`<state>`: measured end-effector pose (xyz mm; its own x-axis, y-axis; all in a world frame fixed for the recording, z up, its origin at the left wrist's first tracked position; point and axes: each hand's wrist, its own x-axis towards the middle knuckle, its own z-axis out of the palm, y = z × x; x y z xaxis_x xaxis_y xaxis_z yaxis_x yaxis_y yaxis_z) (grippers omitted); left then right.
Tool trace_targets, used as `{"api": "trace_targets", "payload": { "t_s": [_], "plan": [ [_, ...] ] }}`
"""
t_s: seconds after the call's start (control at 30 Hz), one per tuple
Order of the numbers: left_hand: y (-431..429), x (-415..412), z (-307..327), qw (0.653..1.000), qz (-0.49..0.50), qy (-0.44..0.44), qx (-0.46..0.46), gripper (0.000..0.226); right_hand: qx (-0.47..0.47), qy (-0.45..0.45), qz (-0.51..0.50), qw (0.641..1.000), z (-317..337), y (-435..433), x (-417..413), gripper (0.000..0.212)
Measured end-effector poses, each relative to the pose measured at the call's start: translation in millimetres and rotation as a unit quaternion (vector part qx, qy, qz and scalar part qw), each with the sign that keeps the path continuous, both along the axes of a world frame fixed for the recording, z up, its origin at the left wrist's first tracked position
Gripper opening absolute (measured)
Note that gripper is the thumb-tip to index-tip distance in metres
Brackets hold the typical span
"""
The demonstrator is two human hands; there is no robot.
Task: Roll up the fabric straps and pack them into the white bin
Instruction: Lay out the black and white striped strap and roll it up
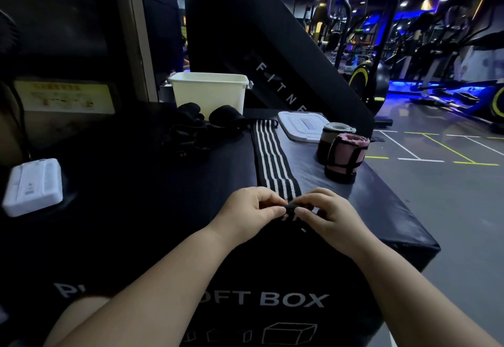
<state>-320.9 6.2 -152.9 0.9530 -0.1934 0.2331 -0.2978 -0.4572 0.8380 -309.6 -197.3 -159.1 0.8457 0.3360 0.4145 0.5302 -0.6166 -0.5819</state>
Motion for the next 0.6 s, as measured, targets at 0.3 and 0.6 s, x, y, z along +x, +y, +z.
{"api": "trace_targets", "payload": {
  "t_s": [0.3, 0.6],
  "plan": [
    [-3.3, 9.9, -0.8, 0.999, 0.022, 0.032, -0.006, 0.009, 0.056, 0.042, 0.014, 0.997, 0.4, 3.6, 5.6, 0.022],
    [-6.3, 17.7, -0.5, 0.995, 0.084, 0.012, 0.055, 0.014, 0.047, 0.073, -0.048, 0.995, -0.8, 10.9, 16.9, 0.016]
  ]
}}
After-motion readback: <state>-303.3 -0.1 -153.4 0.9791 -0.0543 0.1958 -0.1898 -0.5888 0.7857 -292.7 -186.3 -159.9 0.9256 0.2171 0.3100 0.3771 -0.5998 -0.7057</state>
